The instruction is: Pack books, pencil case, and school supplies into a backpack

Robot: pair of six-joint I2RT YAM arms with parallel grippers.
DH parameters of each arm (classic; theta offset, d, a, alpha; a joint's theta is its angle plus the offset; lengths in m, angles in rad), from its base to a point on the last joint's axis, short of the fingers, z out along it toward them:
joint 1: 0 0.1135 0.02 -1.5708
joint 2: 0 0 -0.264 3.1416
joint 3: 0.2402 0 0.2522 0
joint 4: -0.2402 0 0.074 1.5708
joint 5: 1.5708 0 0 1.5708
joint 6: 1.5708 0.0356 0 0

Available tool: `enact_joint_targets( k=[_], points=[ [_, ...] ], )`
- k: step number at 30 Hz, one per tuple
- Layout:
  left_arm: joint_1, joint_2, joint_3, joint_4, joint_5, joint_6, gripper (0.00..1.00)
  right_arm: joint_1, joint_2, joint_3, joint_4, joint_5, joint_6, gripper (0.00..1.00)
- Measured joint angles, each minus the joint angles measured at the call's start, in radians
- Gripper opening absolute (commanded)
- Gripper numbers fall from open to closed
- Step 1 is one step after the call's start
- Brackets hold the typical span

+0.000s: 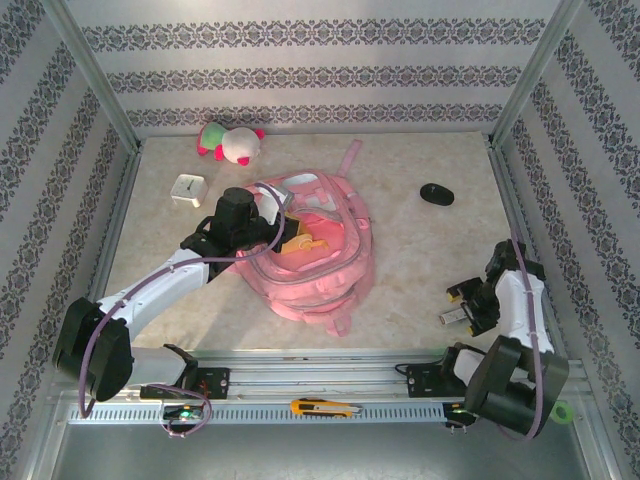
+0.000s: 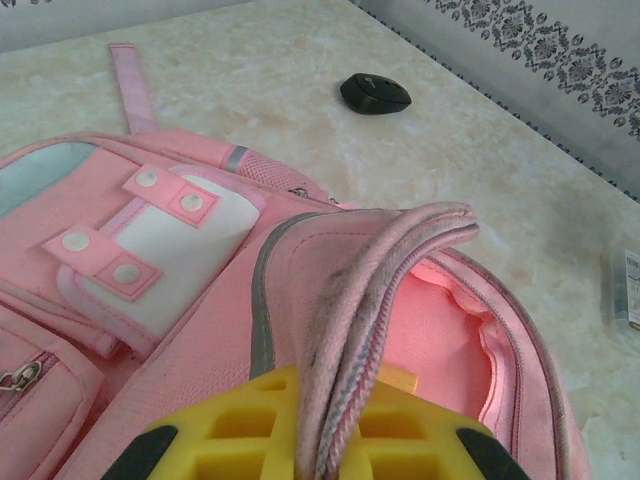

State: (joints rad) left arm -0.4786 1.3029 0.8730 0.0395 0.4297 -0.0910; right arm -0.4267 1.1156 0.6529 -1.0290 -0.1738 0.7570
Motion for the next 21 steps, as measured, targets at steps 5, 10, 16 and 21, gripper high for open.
enact_joint_targets(
  k=[5,10,16,21],
  points=[
    [0.000,0.000,-0.013,0.016,0.008,-0.008,0.02,0.006,0.115,-0.034,0.090,0.000,0.007,0.66],
    [0.000,0.000,-0.015,0.022,0.009,-0.015,0.02,0.006,0.224,-0.034,0.172,-0.005,0.001,0.55],
    [0.000,0.001,-0.016,0.022,0.011,-0.016,0.02,0.006,0.342,0.040,0.121,-0.013,-0.020,0.35],
    [0.000,0.001,-0.016,0.022,0.011,-0.016,0.02,0.046,0.360,0.064,0.108,-0.002,-0.055,0.29]
  ],
)
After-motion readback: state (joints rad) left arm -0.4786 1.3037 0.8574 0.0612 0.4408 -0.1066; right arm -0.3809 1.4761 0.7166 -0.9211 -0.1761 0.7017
